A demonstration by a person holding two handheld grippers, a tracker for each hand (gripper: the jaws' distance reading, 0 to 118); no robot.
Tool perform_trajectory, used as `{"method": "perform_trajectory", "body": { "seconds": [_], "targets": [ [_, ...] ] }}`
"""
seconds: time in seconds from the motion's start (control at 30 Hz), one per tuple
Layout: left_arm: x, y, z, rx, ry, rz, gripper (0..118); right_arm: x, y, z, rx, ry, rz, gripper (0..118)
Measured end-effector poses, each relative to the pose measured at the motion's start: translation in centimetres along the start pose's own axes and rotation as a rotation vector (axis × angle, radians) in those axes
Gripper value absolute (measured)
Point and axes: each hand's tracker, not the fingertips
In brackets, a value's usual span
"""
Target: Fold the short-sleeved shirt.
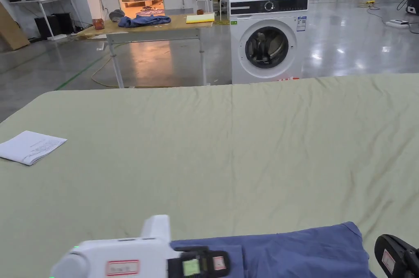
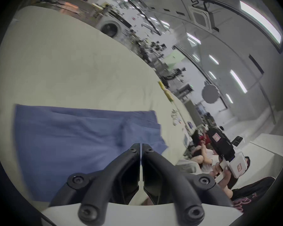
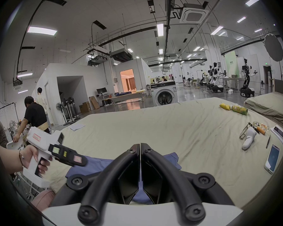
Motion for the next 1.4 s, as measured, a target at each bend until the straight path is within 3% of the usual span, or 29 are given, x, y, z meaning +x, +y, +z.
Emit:
{"method": "perform_trajectory", "body": {
  "seconds": [0.07, 0.1, 0.13, 0.2, 0.23, 0.4, 0.53, 0.67, 0.87, 1.0, 1.03, 1.07, 1.1, 1.13, 1.4],
  "targets": [
    [-2.3, 0.3, 3.7, 0.021, 0.074, -0.006, 0, -0.4, 0.1, -0.1, 0.005, 0.008, 0.013, 0],
    [-3.8, 0.4, 5.4, 0.023, 0.089, 0.02, 9, -0.5, 0.1, -0.2, 0.005, 0.01, 0.023, 0],
    [-4.9, 0.5, 6.7, 0.025, 0.092, 0.042, 30, -0.7, 0.1, -0.3, 0.004, 0.011, 0.029, 0],
    [-7.5, 0.1, 8.9, 0.043, 0.148, 0.084, 100, -1.0, 0.2, -0.6, -0.003, 0.018, 0.03, 0],
    [-8.6, 0.1, 9.9, 0.058, 0.154, 0.098, 109, -1.1, 0.2, -0.8, -0.008, 0.023, 0.029, 0],
    [-13.9, -0.1, 10.4, 0.087, 0.041, 0.316, 109, -1.0, 0.9, -1.7, -0.014, 0.015, 0.044, 0],
    [-16.4, -0.9, 6.3, 0.04, -0.138, 0.417, 109, -1.0, 1.5, -1.8, -0.02, -0.009, 0.044, 0],
    [-17.8, -0.5, 1.7, 0.043, -0.33, 0.412, 109, -1.7, 1.9, -1.6, -0.022, -0.024, 0.082, 0],
    [-17.5, 0.3, -1.3, -0.016, -0.364, 0.433, 107, -2.4, 2.3, -1.5, -0.029, -0.009, 0.08, 0],
    [-18.1, -0.2, -1.8, -0.036, -0.349, 0.462, 84, -2.6, 2.1, -2.0, -0.044, -0.003, 0.054, 0],
    [-18.4, -0.5, -2.4, -0.09, -0.22, 0.444, 54, -2.6, 2.0, -2.2, -0.055, 0.0, 0.042, 0],
    [-18.5, -1.0, -3.1, -0.129, -0.048, 0.381, 11, -2.6, 2.0, -2.3, -0.063, 0.0, 0.036, 0],
    [-18.6, -1.1, -2.7, -0.083, -0.163, 0.381, 5, -2.7, 1.9, -2.2, -0.064, -0.001, 0.034, 0],
    [-18.1, -0.7, -2.5, -0.077, -0.17, 0.401, 5, -2.7, 1.9, -2.2, -0.064, -0.001, 0.033, 0],
    [-8.9, 2.1, 3.4, -0.077, 0.157, 0.118, 4, -2.7, 2.1, -1.6, -0.047, 0.042, 0.053, 0]
  ]
}}
